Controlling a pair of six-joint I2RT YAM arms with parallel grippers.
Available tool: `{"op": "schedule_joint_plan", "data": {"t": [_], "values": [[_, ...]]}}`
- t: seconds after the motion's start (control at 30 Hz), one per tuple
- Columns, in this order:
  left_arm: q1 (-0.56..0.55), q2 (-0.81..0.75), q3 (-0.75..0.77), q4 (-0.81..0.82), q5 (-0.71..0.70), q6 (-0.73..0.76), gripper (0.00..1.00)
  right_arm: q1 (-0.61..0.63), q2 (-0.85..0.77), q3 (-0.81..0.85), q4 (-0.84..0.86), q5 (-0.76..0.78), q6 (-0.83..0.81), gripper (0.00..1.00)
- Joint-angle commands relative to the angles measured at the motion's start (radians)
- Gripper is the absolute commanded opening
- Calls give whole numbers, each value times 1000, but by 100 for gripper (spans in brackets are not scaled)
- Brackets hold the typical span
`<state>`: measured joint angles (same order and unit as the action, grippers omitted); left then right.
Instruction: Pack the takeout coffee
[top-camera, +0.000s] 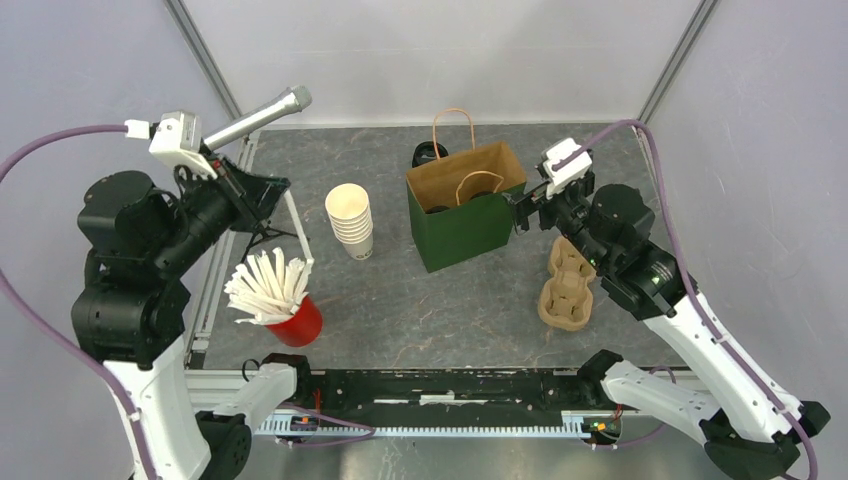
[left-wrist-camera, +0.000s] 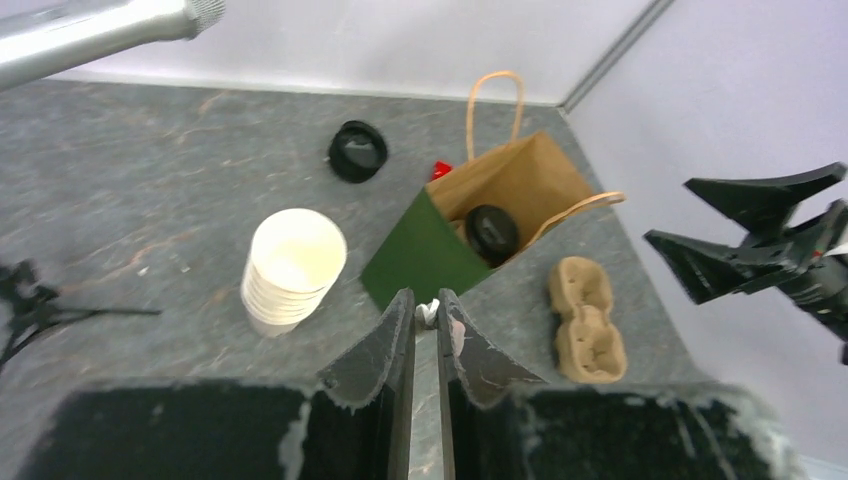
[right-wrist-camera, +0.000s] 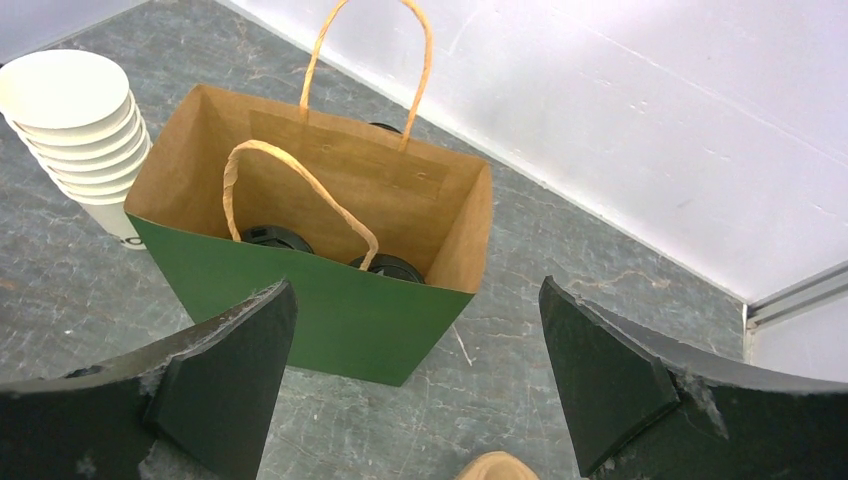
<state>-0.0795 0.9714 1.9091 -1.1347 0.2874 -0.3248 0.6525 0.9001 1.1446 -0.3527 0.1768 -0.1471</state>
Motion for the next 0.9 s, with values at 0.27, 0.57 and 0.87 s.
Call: {"op": "schedule_joint_plan", "data": {"t": [0.27, 0.57, 0.87], "values": [[6, 85, 1, 234, 156, -135, 18, -2, -75, -17, 73, 71, -17, 98], [-1, 52, -262, 622, 191, -452, 16, -2, -93, -31, 85, 74, -20, 98], [-164, 102, -489, 944, -80, -595, 16, -3, -113, -48, 84, 78, -13, 98]]}}
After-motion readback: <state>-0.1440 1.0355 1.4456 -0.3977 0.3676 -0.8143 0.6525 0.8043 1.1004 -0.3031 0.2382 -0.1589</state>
